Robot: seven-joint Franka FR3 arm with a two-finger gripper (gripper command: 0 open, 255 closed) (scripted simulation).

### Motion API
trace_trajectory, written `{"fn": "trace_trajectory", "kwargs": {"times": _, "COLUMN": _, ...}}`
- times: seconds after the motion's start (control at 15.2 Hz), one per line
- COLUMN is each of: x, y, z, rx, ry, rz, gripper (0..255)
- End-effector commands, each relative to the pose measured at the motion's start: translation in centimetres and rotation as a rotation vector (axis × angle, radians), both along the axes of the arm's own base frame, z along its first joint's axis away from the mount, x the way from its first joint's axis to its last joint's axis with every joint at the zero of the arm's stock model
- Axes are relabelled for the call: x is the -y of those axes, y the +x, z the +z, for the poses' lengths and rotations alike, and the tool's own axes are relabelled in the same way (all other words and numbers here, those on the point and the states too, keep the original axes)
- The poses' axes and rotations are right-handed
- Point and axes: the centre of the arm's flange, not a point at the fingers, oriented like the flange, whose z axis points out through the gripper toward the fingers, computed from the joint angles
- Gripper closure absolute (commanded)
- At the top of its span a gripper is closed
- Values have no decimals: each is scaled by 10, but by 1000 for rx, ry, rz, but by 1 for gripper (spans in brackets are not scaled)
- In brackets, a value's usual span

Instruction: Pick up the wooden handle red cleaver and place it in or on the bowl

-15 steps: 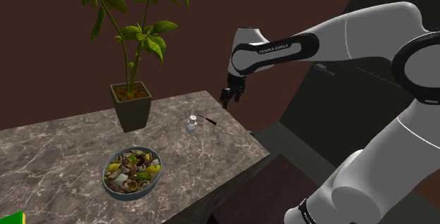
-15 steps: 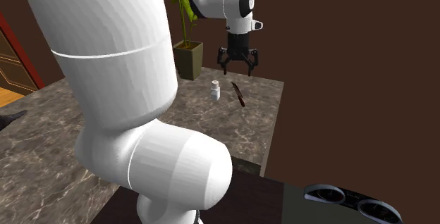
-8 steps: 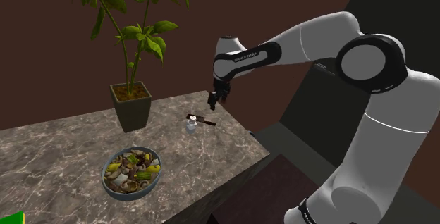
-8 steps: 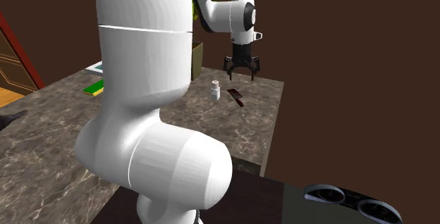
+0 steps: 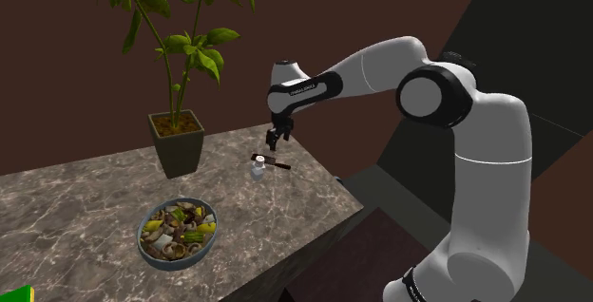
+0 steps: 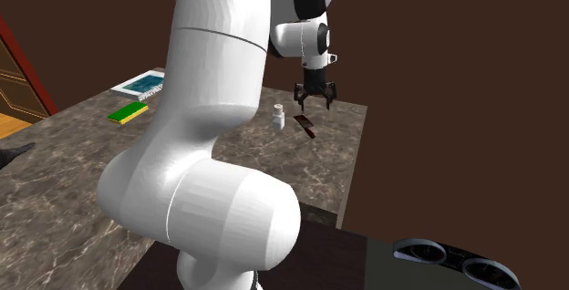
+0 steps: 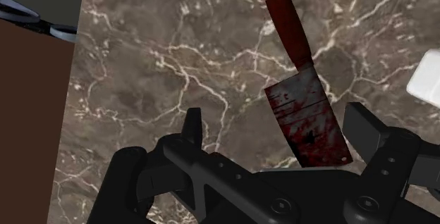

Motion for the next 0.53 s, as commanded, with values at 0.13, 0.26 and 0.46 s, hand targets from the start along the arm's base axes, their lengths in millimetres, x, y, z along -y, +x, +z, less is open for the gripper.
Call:
{"fn": "trace_trajectory", "kwargs": {"times": 0.13, "x": 2, "y": 3, "z": -22, "rx": 0, "ry": -2, "rz": 4, "gripper": 0}}
{"fn": "trace_trajectory", "kwargs": {"times": 0.26, "x": 3, "y": 2, "z": -32, "rx": 0, "ry": -2, "rz": 4, "gripper": 0}}
{"fn": "trace_trajectory", "kwargs": {"times": 0.46, "x": 4, "y": 1, "z": -40, "rx": 0, "ry": -2, "rz": 4, "gripper": 0}}
